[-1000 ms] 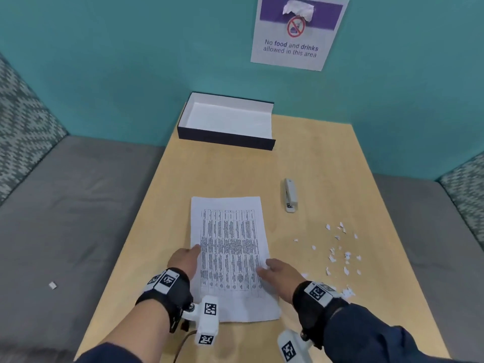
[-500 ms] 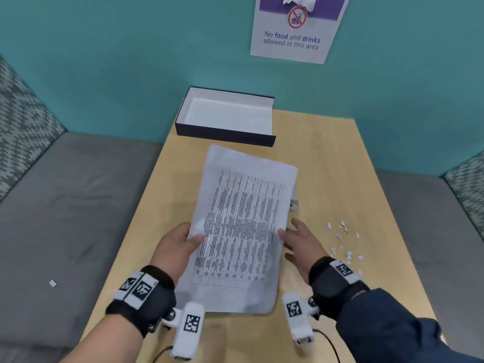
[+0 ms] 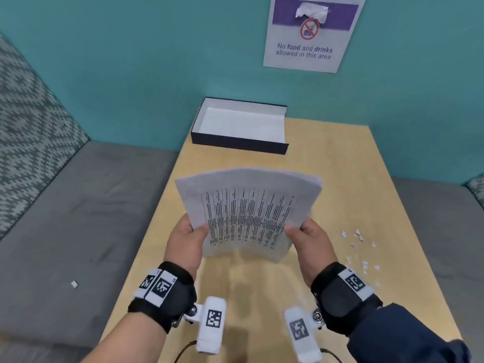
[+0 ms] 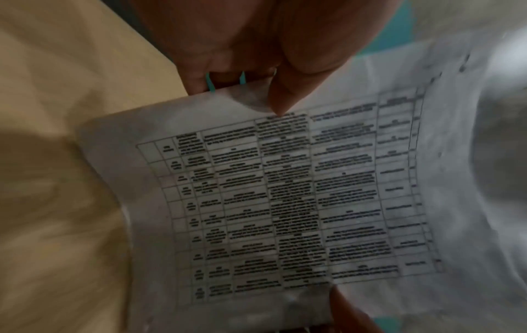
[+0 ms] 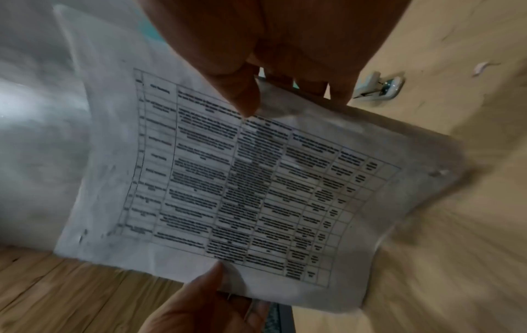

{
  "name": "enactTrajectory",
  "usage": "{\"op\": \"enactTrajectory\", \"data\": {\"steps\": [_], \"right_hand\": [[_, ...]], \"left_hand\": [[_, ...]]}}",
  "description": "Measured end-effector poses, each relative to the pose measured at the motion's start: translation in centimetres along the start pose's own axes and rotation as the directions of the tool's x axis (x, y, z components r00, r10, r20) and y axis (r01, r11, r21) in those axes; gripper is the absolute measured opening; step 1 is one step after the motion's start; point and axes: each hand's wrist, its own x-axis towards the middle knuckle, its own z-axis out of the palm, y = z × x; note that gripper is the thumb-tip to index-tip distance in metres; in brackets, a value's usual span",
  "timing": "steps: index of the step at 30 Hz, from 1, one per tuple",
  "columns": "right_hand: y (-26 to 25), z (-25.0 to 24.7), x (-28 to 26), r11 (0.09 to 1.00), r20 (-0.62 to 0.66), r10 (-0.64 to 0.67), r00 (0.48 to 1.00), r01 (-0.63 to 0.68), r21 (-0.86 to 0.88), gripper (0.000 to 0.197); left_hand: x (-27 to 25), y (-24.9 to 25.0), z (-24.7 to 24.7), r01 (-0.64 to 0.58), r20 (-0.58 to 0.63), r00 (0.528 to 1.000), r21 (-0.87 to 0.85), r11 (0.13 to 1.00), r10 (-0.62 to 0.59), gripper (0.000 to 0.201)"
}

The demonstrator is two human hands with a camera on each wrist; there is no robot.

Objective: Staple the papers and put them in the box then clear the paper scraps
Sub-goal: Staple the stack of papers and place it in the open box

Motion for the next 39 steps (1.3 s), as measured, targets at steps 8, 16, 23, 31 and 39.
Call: {"op": "enactTrajectory", "data": {"steps": [8, 16, 23, 31, 39], "right_hand": [[0.0, 0.1, -0.2, 0.999, 0.027, 0.014, 1.000, -0.013, -0.031, 0.030], [-0.3, 0.1, 0.2, 0.993, 0.064, 0.006, 0.998, 0.002, -0.115, 0.034], [0.9, -1.6, 4.8, 0.936, -0.060, 0.134, 0.989, -0.146, -0.320, 0.036], [-1.2, -4.3, 13.5, 0.619, -0.243, 0.146, 0.959, -0.281, -0.734, 0.046], [2.9, -3.8, 19.9, 0.362, -0.306, 0.211, 0.928, -0.365, -0.858, 0.044]], "left_hand": [[-1.2, 0.9, 0.7, -0.037, -0.012, 0.999, -0.051, 0.998, 0.037, 0.033], [-0.6, 1.4, 1.0, -0.113, -0.068, 0.992, -0.064, 0.992, 0.108, 0.022], [0.0, 1.5, 1.4, -0.096, -0.116, 0.988, 0.060, 0.994, 0.103, 0.025], [0.0, 3.4, -1.6, -0.124, -0.207, 0.966, 0.161, 0.979, 0.157, 0.026], [-1.5, 2.7, -3.8, -0.041, -0.204, 0.977, 0.136, 0.990, 0.069, 0.025]]}}
